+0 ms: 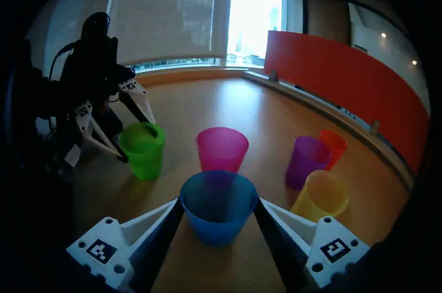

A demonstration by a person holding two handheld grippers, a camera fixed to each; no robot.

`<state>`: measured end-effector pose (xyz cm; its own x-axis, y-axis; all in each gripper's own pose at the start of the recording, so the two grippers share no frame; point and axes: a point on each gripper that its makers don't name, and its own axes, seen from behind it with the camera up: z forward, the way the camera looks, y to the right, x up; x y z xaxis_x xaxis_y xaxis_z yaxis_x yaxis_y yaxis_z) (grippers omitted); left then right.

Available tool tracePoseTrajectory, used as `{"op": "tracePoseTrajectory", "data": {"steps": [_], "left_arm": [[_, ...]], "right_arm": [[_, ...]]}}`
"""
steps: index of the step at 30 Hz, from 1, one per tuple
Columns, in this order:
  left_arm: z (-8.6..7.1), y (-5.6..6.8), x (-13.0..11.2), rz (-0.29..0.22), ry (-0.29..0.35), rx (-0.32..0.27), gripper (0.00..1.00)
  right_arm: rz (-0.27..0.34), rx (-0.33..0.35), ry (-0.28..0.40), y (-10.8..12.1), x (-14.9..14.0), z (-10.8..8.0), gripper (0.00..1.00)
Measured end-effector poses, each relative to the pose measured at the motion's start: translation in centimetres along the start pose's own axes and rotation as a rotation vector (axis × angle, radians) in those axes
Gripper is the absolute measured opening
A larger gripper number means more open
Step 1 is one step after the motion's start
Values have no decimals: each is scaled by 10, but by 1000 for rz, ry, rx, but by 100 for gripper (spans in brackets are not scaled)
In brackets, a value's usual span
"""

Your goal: Pour water

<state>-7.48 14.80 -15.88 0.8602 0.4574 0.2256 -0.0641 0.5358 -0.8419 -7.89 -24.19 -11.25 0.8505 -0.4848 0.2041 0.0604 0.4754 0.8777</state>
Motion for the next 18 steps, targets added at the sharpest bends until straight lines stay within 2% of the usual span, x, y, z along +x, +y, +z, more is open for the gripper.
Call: {"op": "tracePoseTrajectory", "data": {"steps": [6,12,18], "left_arm": [[-1,-1,-5,6,-20,2,85],[-2,-2,-5,4,-19,4,86],[-3,-1,-5,4,-22,5,86]], "right_arm": [[-2,-14,-19,3,-6,0,94],[9,-17,-20,5,-7,-2,100],[5,-25,-19,6,-7,-4,100]]}}
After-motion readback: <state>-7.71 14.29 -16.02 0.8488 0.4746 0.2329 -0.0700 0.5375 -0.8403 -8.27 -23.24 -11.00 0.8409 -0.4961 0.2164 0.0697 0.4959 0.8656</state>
